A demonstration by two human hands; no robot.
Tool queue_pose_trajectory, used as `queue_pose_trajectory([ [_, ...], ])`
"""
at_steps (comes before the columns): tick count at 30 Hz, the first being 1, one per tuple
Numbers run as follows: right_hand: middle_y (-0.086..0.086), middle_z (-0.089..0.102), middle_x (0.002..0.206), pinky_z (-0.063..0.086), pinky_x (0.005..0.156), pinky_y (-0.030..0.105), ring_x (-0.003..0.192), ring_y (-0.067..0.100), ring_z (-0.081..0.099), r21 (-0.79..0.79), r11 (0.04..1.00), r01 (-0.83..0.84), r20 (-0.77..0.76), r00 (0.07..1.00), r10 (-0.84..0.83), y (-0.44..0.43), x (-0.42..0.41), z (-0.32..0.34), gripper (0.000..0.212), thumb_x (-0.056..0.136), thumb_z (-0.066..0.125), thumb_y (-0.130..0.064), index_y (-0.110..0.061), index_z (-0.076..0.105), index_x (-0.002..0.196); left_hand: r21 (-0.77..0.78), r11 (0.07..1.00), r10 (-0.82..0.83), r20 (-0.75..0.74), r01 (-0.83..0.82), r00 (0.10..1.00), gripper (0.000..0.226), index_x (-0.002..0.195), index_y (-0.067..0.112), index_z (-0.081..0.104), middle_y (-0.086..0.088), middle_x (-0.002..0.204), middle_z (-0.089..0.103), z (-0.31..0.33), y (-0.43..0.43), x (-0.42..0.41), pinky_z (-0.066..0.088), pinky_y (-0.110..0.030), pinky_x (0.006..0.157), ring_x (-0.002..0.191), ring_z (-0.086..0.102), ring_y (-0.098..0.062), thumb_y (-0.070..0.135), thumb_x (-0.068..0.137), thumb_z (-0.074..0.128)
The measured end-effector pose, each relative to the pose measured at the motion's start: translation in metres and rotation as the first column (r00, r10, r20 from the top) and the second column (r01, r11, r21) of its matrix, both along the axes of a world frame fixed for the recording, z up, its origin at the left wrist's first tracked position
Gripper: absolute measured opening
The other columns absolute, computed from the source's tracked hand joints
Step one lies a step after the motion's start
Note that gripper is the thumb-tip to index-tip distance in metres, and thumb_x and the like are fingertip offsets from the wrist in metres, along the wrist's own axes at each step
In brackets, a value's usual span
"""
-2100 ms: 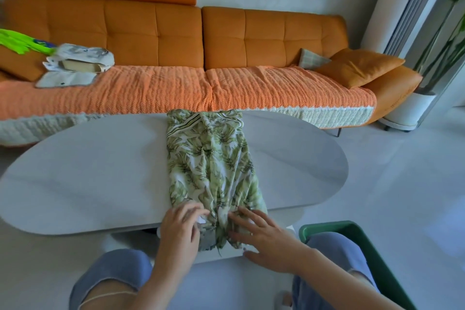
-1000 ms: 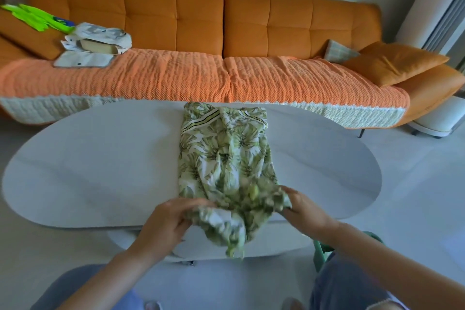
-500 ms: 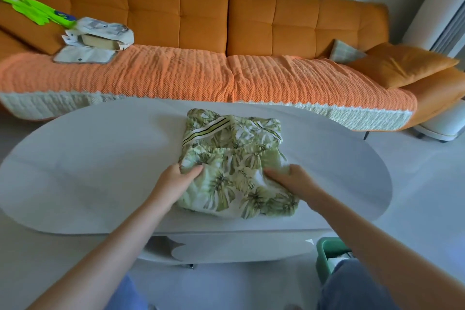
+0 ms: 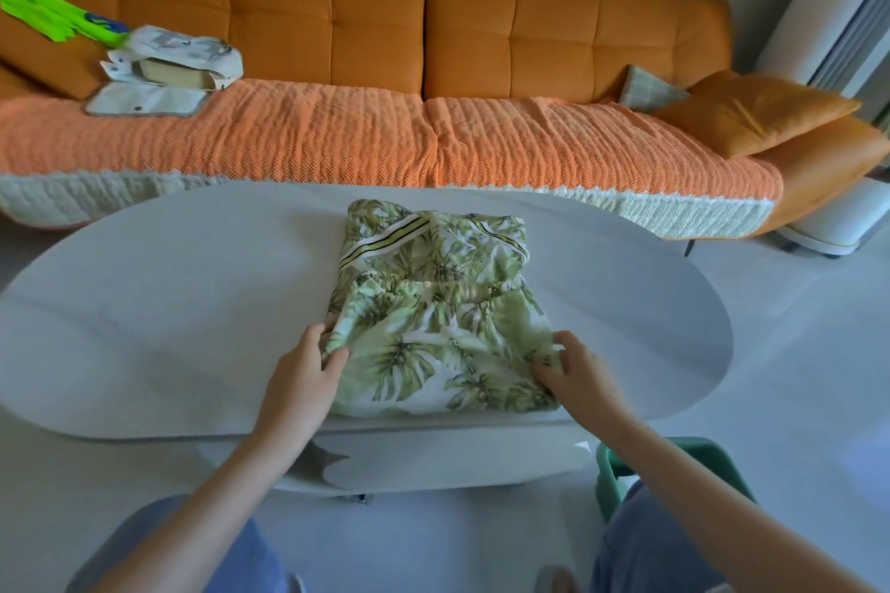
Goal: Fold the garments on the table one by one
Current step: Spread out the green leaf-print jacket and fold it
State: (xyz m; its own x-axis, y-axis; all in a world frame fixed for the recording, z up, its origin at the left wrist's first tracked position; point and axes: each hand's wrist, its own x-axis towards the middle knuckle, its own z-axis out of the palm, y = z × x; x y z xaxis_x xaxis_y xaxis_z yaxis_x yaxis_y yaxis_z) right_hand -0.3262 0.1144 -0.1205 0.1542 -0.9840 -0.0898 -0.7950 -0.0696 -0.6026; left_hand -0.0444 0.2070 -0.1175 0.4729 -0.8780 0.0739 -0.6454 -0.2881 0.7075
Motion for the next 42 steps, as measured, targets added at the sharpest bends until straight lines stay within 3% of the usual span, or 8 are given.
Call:
queue_pose_trajectory([
  [3,0.001,0.05,0.122,0.037,0.098,0.035,0.119,0.022,0.04,-0.318,0.943,-0.099,-0.067,0.994,0.082,0.004,-0.007,0.009,0.064,0.089,0.06,-0.034,-0.023,0.03,0.144,0.029,1.0,-0.002,0.153,-0.003,0.988,0.05,0.139,0.013,0.035,-0.002,0.084,0.063,0.003,0.004,0.005,0.044,-0.031,0.055,0.067,0.059,-0.02,0.033,0.096,0.047],
  [5,-0.007,0.022,0.153,0.017,0.115,0.031,0.14,0.015,0.018,-0.449,0.856,-0.257,-0.12,0.966,0.227,0.004,-0.006,0.024,0.067,0.093,0.046,-0.046,-0.03,0.013,0.15,-0.112,0.99,-0.051,0.316,0.09,0.947,0.056,0.143,0.013,0.032,-0.01,0.115,0.061,0.009,0.006,0.006,0.048,-0.035,0.085,0.101,0.058,-0.026,0.036,0.094,0.044],
  [7,-0.016,-0.011,0.157,-0.008,0.115,0.026,0.144,0.005,-0.013,-0.383,0.809,-0.446,-0.222,0.895,0.388,0.0,0.006,0.034,0.064,0.093,0.022,-0.058,-0.039,-0.004,0.148,-0.132,0.951,-0.178,0.503,0.278,0.846,0.055,0.146,0.019,0.029,-0.006,0.147,0.036,0.017,0.001,0.002,0.023,-0.035,0.113,0.137,0.031,-0.024,0.04,0.096,0.032],
  [11,-0.009,-0.023,0.154,-0.014,0.116,0.034,0.14,0.01,-0.027,-0.263,0.763,-0.59,-0.428,0.78,0.456,-0.015,0.037,0.021,0.07,0.085,-0.006,-0.068,-0.037,-0.012,0.147,0.209,0.852,-0.497,0.609,0.479,0.618,0.069,0.145,0.036,-0.005,0.006,0.154,-0.017,0.018,-0.028,-0.01,-0.017,-0.033,0.112,0.141,-0.02,-0.016,0.062,0.082,-0.013],
  [18,-0.014,-0.023,0.152,-0.004,0.119,0.039,0.14,0.008,-0.023,-0.05,0.837,-0.544,-0.367,0.79,0.492,-0.031,0.038,-0.017,0.072,0.074,-0.01,-0.075,-0.045,-0.021,0.138,0.402,0.836,-0.533,0.437,0.373,0.724,0.086,0.14,0.034,-0.027,0.002,0.149,-0.033,-0.028,-0.038,0.001,-0.018,-0.032,0.11,0.137,-0.029,-0.015,0.073,0.064,-0.026],
  [24,-0.023,-0.012,0.154,-0.004,0.118,0.032,0.14,-0.004,-0.016,-0.093,0.796,-0.598,-0.143,0.799,0.584,-0.026,0.012,0.028,0.076,0.085,0.025,-0.073,-0.043,-0.006,0.147,0.125,0.873,-0.482,0.357,0.471,0.8,0.066,0.147,0.038,0.008,0.016,0.153,-0.007,0.004,-0.026,0.015,-0.004,-0.028,0.113,0.14,-0.007,-0.002,0.065,0.087,0.015],
  [29,-0.019,-0.008,0.156,-0.002,0.114,0.016,0.142,-0.003,-0.003,-0.085,0.583,-0.808,-0.472,0.547,0.691,0.001,-0.028,0.028,0.096,0.078,0.043,-0.078,-0.036,-0.006,0.149,0.149,0.755,-0.623,0.469,0.639,0.627,0.083,0.145,0.04,0.024,0.02,0.153,0.016,-0.003,0.011,0.042,0.013,-0.03,0.116,0.139,0.017,0.0,0.083,0.075,0.038],
  [42,-0.018,0.045,0.14,0.034,0.102,0.017,0.124,0.003,0.048,-0.193,0.709,-0.678,-0.379,0.718,0.583,-0.013,-0.049,0.003,0.06,0.087,0.037,-0.061,-0.037,0.036,0.142,0.139,0.737,-0.624,0.515,0.661,0.588,0.062,0.141,0.044,0.028,0.024,0.142,0.034,-0.019,0.019,0.061,0.007,-0.023,0.115,0.134,0.021,0.01,0.067,0.085,0.041],
])
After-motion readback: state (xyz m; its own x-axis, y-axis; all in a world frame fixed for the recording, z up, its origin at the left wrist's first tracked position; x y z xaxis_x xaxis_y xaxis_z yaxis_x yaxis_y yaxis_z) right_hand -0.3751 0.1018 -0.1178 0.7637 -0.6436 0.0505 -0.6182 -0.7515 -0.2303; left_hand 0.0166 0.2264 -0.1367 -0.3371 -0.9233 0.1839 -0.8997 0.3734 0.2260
